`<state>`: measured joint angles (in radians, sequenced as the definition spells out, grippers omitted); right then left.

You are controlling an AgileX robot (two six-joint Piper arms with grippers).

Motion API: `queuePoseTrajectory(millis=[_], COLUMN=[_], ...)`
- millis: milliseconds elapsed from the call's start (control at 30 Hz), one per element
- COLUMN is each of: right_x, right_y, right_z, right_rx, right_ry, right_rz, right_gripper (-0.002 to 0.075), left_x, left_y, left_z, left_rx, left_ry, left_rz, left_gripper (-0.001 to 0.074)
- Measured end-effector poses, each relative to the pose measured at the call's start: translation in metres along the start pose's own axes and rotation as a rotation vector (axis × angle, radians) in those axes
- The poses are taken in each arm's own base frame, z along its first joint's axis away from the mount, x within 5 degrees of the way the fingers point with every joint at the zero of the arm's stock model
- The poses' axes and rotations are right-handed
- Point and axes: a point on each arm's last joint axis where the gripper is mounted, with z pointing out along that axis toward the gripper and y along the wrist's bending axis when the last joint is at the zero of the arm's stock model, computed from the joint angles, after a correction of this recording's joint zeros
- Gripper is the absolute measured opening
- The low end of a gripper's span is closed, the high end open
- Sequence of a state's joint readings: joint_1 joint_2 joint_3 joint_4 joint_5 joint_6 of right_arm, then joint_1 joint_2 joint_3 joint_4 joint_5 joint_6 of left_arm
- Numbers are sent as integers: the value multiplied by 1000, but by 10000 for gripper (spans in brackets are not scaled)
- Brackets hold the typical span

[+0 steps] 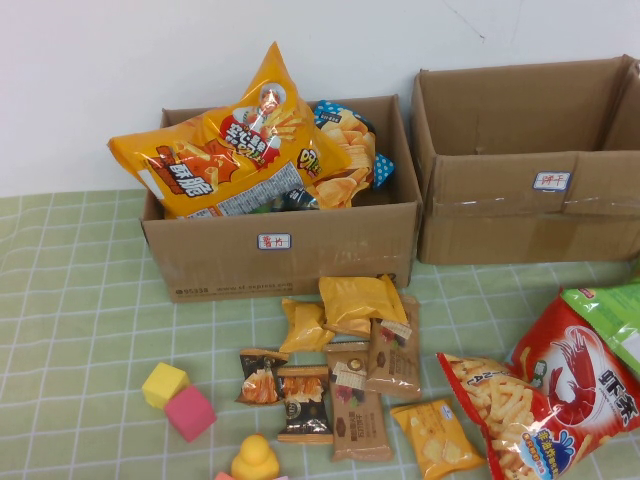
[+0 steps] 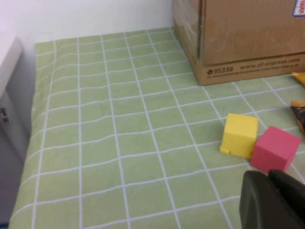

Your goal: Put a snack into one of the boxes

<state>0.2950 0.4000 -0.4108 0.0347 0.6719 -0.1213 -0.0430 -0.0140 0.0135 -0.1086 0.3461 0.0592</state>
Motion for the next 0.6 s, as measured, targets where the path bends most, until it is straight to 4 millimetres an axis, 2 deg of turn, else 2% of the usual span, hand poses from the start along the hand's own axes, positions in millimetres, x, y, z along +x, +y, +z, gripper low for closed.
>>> queuePoseTrajectory(millis=[600], right_x=[0], right_y=[1], right_z=[0], right_rx=[-10], right_ry=[-1], right_rz=[11], right_gripper=[-2], left_x=[0], left_y=[1], left_z=[0], left_rx=[-3], left_ry=[14], left_rz=[-72], left_gripper=[-2])
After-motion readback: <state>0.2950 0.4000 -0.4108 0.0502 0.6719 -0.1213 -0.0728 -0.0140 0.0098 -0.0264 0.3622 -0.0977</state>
